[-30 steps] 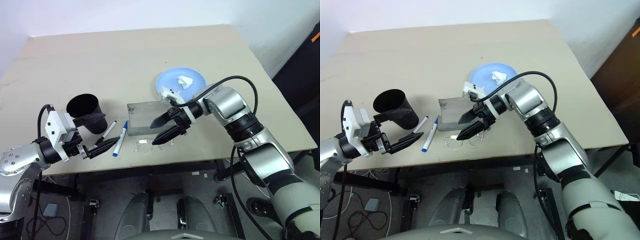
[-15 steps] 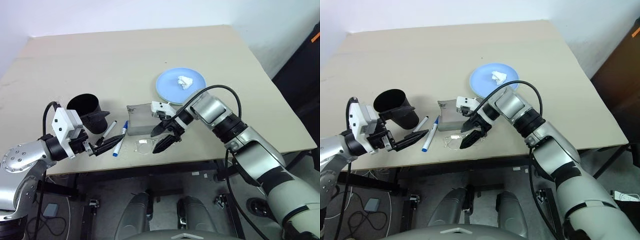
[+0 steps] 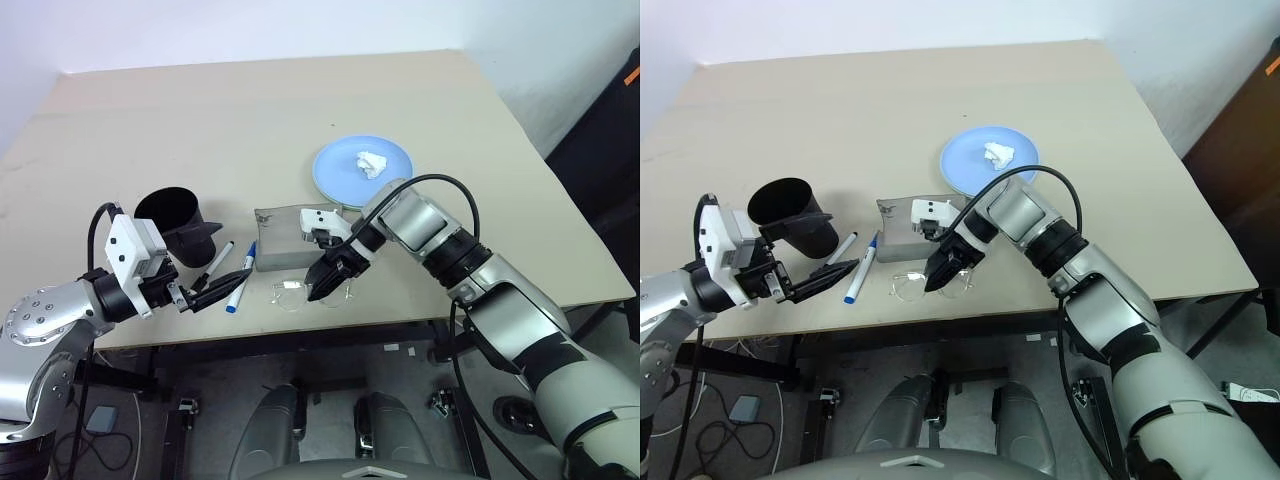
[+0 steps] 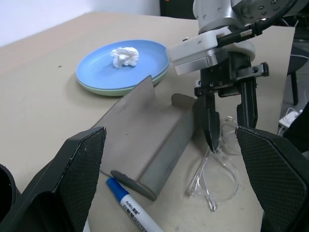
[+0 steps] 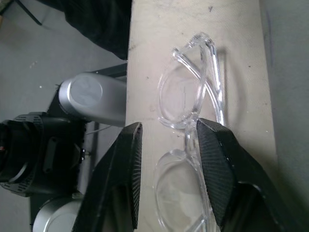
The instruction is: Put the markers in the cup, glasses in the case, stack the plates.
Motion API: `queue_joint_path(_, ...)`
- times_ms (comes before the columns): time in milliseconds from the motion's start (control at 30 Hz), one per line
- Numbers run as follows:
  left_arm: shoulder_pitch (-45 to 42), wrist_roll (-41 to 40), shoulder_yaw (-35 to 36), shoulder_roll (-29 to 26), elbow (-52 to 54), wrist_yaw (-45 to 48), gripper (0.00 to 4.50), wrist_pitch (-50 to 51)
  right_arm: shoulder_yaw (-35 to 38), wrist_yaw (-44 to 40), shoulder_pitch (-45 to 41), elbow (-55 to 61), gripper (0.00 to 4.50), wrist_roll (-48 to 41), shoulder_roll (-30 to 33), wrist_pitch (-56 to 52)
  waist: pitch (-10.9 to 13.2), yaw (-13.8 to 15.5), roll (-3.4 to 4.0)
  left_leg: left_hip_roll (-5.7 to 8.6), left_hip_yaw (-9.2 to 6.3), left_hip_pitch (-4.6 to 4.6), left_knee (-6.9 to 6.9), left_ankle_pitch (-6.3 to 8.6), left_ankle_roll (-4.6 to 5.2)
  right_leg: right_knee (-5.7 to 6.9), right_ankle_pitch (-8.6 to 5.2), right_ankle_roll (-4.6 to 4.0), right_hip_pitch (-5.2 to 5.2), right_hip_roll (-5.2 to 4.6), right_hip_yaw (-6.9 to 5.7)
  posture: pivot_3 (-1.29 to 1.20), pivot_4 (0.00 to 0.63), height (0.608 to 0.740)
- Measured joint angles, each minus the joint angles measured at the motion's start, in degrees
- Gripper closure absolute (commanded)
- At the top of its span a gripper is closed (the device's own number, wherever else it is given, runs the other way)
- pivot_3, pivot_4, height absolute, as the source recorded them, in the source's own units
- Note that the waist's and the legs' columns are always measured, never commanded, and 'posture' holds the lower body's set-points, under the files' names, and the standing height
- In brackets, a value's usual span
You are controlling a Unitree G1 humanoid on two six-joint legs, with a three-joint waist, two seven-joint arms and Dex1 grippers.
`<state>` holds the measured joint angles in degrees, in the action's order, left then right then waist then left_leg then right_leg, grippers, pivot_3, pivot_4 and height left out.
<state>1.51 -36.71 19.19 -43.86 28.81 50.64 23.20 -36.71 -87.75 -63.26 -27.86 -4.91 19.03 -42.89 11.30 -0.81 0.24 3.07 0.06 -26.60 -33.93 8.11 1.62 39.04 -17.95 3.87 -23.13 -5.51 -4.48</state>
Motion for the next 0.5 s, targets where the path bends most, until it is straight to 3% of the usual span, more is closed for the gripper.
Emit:
queue_joint_path(67, 0.15, 0.06, 0.00, 0.00, -0.16, 0.31, 0.00, -0.17, 0.00, 0.11, 0.13, -0.04, 2.71, 0.31, 0.00, 0.22, 0.00, 0.00, 0.00, 0.00, 0.00, 0.00, 0.00, 0.00, 0.00, 0.00, 0.00, 0.00, 0.00, 0.00, 0.00, 0.00, 0.150, 0.712)
queue_joint_path(267, 1.20, 0.85, 0.01, 0.22, -1.06, 1.27, 0.00, -1.98, 0.18, -0.20, 0.32, -0.47, 4.49, 1.00, -0.04, 0.69, 0.00, 0.00, 0.00, 0.00, 0.00, 0.00, 0.00, 0.00, 0.00, 0.00, 0.00, 0.00, 0.00, 0.00, 0.00, 0.00, 0.150, 0.712)
queue_joint_path(500, 2.23, 1.22, 0.02, 0.49, -1.90, 2.20, 0.00, -3.81, 0.62, -1.13, 0.27, -0.20, 4.49, 0.38, 0.03, -0.03, -0.02, -0.07, -0.03, 0.00, 0.00, 0.04, 0.02, 0.00, -0.01, 0.00, -0.02, -0.08, 0.01, 0.00, 0.02, 0.00, 0.150, 0.712)
